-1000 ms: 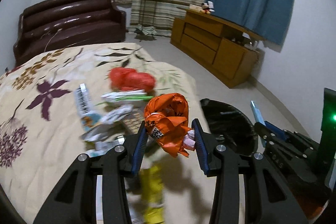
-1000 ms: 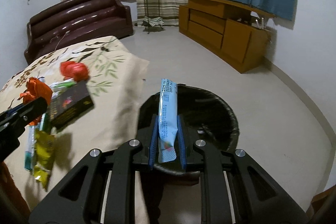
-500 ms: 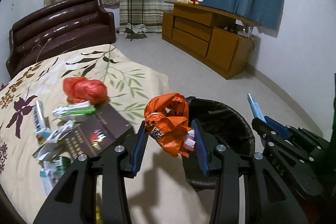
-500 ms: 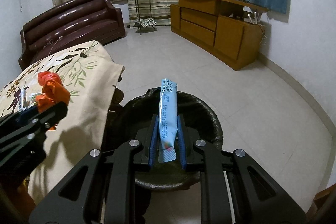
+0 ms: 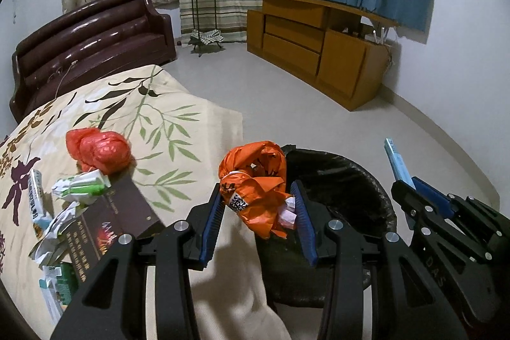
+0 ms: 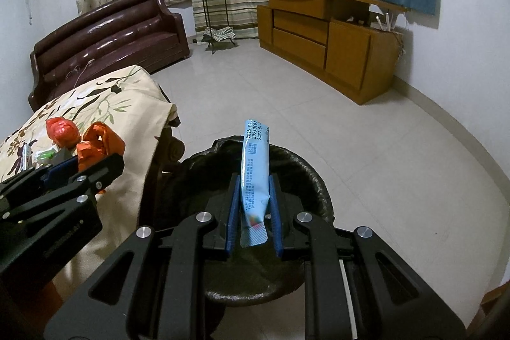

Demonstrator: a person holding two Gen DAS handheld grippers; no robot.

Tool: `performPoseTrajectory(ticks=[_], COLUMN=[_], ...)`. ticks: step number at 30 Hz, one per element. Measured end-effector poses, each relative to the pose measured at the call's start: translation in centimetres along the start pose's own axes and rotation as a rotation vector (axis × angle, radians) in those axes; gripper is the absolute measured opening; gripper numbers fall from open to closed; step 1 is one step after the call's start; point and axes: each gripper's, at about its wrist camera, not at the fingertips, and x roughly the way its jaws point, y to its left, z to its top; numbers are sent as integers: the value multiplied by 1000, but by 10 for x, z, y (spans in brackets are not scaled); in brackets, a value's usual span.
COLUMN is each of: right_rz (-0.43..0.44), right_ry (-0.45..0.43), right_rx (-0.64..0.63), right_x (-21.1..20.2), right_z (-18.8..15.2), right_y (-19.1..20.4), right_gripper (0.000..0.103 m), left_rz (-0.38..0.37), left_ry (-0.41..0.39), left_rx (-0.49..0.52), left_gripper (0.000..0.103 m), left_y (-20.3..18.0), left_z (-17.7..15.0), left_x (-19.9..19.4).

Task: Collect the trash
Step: 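Carry the orange bag and blue tube over the black trash bin, then open both tools to drop the bag and tube into the bin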

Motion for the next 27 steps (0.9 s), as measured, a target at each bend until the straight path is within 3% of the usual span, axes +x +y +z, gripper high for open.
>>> performPoseTrajectory(ticks=[4,7,9,18,27], right_rz=[2,16,16,2,-5], right_ry=[1,10,12,10,12], right_rx=[4,14,18,32,44], right_x=[3,8,10,8,-4], right_z=[1,2,1,0,-4], right_y=[-2,-4,-6,-7,-3], right_gripper=[18,20,28,33,39], left_rz=[-1,7,8,15,11], left_ry=[20,20,18,3,-21], left_rx=[8,-5,-17,-38,-44], left_gripper=[45,53,61,69,70], left_y=[-4,-2,-1,2,10], left_z=[1,3,4,5,5], left_x=[7,7,8,3,-20])
